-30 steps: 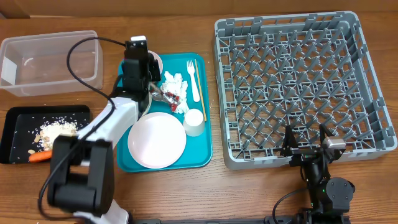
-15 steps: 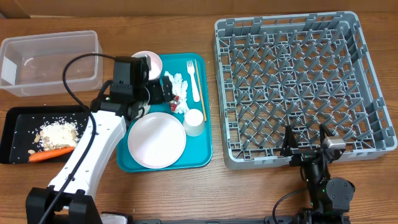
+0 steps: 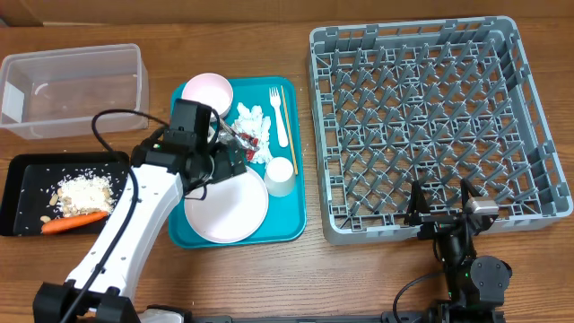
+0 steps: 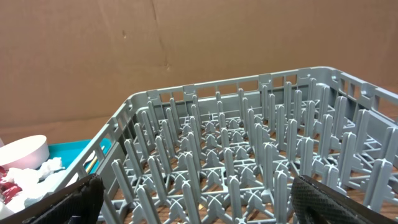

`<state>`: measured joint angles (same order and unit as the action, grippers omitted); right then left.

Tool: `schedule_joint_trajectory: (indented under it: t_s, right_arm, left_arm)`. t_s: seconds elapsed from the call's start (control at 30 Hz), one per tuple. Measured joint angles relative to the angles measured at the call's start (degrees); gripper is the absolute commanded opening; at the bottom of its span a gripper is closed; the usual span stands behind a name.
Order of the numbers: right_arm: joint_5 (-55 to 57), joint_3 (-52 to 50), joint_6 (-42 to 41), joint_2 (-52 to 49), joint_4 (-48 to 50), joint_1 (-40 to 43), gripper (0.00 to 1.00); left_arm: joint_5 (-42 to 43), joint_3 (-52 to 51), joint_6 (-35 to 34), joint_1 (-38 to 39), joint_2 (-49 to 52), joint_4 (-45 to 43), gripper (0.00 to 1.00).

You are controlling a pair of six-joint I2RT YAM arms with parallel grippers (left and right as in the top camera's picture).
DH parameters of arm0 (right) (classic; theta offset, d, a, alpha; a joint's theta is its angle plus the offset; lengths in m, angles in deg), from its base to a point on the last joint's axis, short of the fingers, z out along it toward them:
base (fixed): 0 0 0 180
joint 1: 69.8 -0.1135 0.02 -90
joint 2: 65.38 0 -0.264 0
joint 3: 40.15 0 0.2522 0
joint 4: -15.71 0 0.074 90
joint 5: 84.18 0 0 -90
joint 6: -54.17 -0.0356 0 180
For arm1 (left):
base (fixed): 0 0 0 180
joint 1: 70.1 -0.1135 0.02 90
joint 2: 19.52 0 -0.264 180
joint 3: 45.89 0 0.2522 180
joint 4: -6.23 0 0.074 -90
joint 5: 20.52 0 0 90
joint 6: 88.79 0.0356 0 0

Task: Sort waste into correct bins and load items into the dishwasher rack

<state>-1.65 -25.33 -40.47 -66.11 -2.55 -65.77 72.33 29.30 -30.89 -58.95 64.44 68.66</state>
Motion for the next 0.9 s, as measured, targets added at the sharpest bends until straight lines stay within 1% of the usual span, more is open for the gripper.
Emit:
schedule_joint_trajectory:
  t_s: [0.13, 0.27, 0.37, 0.43, 0.53, 0.67, 0.83, 0.9]
  right_arm:
    - [0.00, 0.00, 0.02, 0.00, 0.00, 0.02, 1.00]
    - [0.00, 0.00, 0.00, 0.00, -0.02, 0.02, 1.00]
    - [0.00, 0.00, 0.04, 0.00, 0.00, 0.02, 1.00]
    - [0.00, 0.00, 0.00, 0.00, 0.00, 0.02, 1.00]
    - [0.00, 0.00, 0.02, 0.00, 0.00, 0.02, 1.00]
    - [0.00, 0.00, 0.00, 0.00, 0.00, 0.02, 1.00]
    - [-0.17, 0.00, -0.04, 0.00, 0.28, 0.02, 1.00]
    - [-2.60, 0.00, -1.42, 0.00, 2.25, 0.02, 1.00]
  left_arm:
    - [-6.16, 0.00, -3.34, 0.00, -1.66, 3.13, 1.00]
    - [-12.20, 0.00, -6.69, -0.13, -4.57, 3.52, 1.00]
    - [-16.22, 0.00, -8.81, -1.31, -7.67, 3.85, 1.00]
    - [-18.47, 0.00, -10.84, -3.52, -9.84, 4.09, 1.00]
    - [-19.91, 0.02, -13.68, -8.26, -11.74, 4.07, 1.00]
    - [-19.04, 0.02, -16.00, -13.60, -11.74, 4.04, 1.00]
    - [-17.38, 0.02, -17.11, -14.80, -10.69, 4.42, 1.00]
    - [-16.98, 0.02, -17.29, -14.80, -9.86, 4.50, 1.00]
